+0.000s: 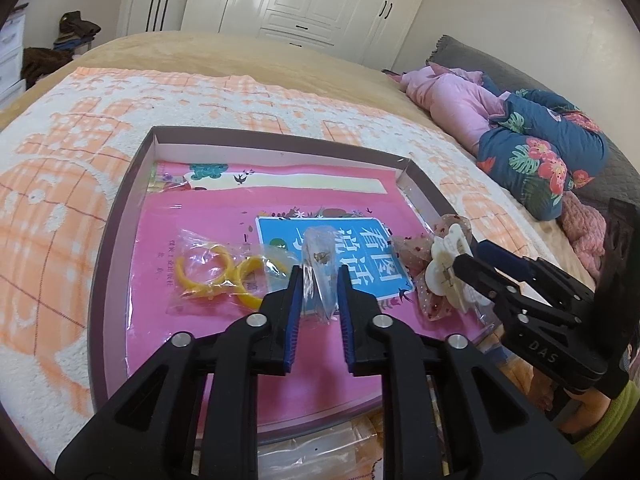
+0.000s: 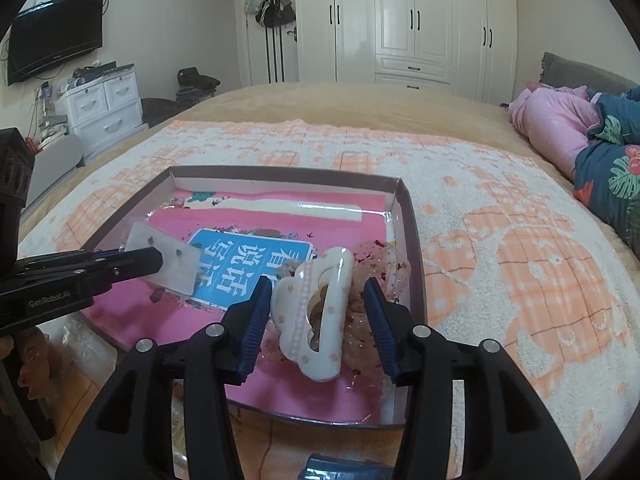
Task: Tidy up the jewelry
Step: 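Drop the earring bag in the tray with the left while the right carries the white clip, then release the white claw clip into the tray with the right gripper and withdraw both grippers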
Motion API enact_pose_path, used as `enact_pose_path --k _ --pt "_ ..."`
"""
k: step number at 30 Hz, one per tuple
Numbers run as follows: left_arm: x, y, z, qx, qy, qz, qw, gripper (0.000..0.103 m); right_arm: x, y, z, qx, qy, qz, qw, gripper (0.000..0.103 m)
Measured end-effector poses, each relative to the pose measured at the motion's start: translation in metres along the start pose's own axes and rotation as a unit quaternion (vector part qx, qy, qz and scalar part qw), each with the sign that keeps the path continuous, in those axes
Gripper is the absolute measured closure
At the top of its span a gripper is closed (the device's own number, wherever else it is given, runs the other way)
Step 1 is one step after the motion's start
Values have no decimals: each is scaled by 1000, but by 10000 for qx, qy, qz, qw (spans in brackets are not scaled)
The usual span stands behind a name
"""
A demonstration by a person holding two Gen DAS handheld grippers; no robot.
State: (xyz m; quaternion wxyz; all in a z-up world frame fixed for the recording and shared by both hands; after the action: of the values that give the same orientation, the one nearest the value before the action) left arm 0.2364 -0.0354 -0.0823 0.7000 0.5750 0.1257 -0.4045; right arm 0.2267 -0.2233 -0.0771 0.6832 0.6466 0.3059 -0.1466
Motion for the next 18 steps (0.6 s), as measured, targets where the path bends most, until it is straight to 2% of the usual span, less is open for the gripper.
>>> enact_pose_path --k 8,18 --pt "-10 1 0 16 64 130 9999 87 -20 0 4 42 -57 259 9996 45" --pt "-27 3 0 23 119 339 9994 77 -38 -1 8 107 -135 427 9989 37"
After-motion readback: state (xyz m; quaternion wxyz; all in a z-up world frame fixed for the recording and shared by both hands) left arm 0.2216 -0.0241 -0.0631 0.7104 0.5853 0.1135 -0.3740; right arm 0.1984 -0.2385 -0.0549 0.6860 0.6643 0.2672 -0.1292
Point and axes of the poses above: each gripper's, at about its wrist camera, not at the fingertips, and x roughly the way its jaws point, z to its right, y to its top, the point moved 2 cm from there along x, roughly the way its jaws point
